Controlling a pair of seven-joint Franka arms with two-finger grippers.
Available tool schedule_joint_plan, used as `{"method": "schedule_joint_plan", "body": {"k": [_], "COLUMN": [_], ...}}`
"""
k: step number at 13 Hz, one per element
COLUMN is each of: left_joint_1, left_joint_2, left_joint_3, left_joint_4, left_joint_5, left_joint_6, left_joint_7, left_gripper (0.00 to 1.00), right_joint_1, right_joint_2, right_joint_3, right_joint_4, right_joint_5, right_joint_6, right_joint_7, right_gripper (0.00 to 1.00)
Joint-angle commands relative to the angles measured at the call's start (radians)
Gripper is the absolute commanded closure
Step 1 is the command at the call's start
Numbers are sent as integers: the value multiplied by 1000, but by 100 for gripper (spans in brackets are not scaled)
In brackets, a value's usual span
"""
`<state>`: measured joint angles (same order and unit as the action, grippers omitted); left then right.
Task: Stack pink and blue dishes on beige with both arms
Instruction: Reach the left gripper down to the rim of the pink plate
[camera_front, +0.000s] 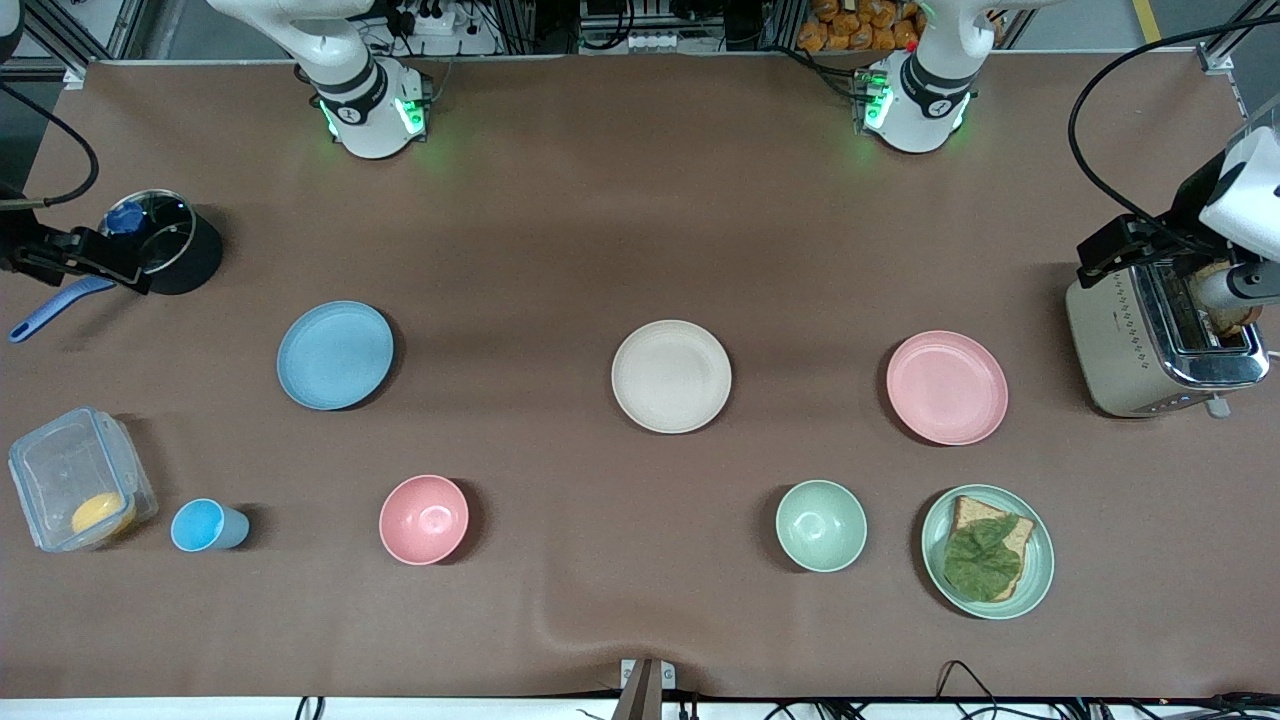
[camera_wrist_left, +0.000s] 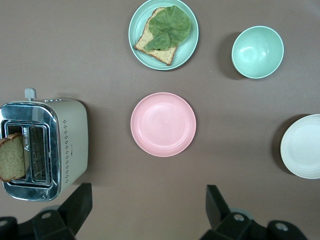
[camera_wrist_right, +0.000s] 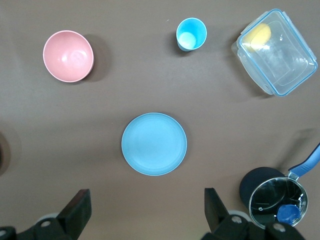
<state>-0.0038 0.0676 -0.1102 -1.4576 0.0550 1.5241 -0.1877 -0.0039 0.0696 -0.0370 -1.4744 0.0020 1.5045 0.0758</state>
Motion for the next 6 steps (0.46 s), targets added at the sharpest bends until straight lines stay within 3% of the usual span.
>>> {"method": "schedule_joint_plan", "body": {"k": [1, 6], "left_joint_1": [-1, 2], "left_joint_2": [-19, -15], "left_joint_3": [9, 10], "left_joint_4": [-7, -15], "left_joint_5": [-56, -61], "left_joint_6": [-10, -10], "left_joint_7": [22, 24], "left_gripper": [0, 0], "right_joint_1": [1, 1], "right_joint_2": [-20, -21], "right_joint_3": [6, 6], "right_joint_4": [-20, -20], "right_joint_5": [-16, -16], "right_joint_6": [6, 5], "right_joint_7": [19, 21], "right_gripper": [0, 0]}}
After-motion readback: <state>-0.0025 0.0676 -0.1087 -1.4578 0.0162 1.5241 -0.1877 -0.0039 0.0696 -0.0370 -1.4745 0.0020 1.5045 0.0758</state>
